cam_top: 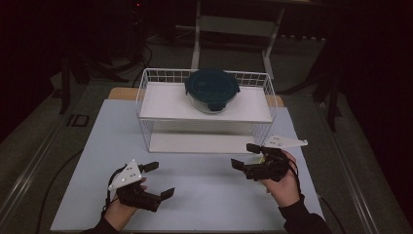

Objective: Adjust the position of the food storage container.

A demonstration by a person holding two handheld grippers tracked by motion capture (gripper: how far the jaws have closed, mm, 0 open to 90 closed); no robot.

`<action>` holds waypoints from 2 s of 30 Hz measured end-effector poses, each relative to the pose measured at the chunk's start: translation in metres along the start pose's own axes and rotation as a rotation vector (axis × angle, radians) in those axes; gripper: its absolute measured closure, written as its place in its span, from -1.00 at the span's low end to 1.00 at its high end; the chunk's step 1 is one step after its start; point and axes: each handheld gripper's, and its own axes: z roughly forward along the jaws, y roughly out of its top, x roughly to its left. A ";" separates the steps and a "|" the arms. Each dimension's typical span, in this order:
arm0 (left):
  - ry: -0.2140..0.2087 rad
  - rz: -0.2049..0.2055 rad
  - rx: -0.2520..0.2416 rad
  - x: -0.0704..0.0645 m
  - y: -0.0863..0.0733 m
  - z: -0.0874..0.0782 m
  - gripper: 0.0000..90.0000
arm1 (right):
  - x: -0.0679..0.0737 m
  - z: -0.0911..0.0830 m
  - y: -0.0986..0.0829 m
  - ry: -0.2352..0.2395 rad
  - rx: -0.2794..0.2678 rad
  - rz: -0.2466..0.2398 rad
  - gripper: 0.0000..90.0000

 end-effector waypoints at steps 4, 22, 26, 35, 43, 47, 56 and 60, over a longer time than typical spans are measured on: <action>0.000 -0.001 0.000 0.000 -0.001 0.001 -1.00 | -0.006 -0.005 -0.009 -0.008 -0.007 0.004 -0.69; -0.010 -0.007 0.005 0.002 -0.004 0.003 -1.00 | -0.043 -0.048 -0.049 -0.149 -0.022 0.029 -0.40; -0.012 -0.009 0.004 0.002 -0.004 0.003 -1.00 | -0.049 -0.056 -0.055 -0.183 -0.018 0.038 -0.22; -0.011 -0.009 0.008 0.003 -0.004 0.003 -1.00 | -0.065 -0.078 -0.074 -0.275 -0.003 0.056 0.28; -0.009 -0.011 0.009 0.003 -0.004 0.003 -1.00 | -0.079 -0.089 -0.091 -0.314 0.036 0.087 0.68; -0.009 -0.011 0.008 0.003 -0.004 0.003 -1.00 | -0.085 -0.094 -0.100 -0.344 0.051 0.104 0.84; -0.009 -0.009 0.009 0.003 -0.004 0.004 -1.00 | -0.101 -0.095 -0.128 -0.389 0.097 0.171 1.00; -0.009 -0.006 0.010 0.003 -0.004 0.004 -1.00 | -0.108 -0.086 -0.138 -0.380 0.124 0.200 1.00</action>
